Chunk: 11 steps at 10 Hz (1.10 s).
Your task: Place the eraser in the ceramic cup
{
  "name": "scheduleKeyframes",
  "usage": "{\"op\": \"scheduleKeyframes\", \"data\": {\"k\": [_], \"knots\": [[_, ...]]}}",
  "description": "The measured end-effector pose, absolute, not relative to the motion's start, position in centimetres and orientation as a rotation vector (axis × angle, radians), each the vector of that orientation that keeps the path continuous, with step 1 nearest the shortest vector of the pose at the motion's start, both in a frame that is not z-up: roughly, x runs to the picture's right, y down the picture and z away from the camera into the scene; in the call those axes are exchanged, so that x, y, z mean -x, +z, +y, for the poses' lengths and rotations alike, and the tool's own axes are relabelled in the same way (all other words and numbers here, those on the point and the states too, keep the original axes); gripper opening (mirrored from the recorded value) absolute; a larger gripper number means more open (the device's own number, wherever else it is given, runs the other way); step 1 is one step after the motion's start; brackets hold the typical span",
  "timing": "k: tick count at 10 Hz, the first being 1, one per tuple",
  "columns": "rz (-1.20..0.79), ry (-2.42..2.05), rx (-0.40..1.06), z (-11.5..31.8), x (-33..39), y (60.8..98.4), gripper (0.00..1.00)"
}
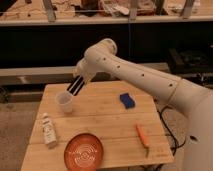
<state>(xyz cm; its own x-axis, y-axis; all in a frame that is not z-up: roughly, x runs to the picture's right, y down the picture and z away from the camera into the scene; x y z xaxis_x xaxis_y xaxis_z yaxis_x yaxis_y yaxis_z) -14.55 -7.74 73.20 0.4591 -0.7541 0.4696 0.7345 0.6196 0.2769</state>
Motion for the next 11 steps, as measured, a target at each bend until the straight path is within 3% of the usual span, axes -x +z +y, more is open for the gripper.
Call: {"op": "scheduleKeyframes", "data": {"k": [4,11], "knots": [[-0.576,-0.954,-0.036,-8.7,19.5,75.5,0.00],[-0.492,-1.086,-0.049,-7.6,21.7,80.0,0.03]]}}
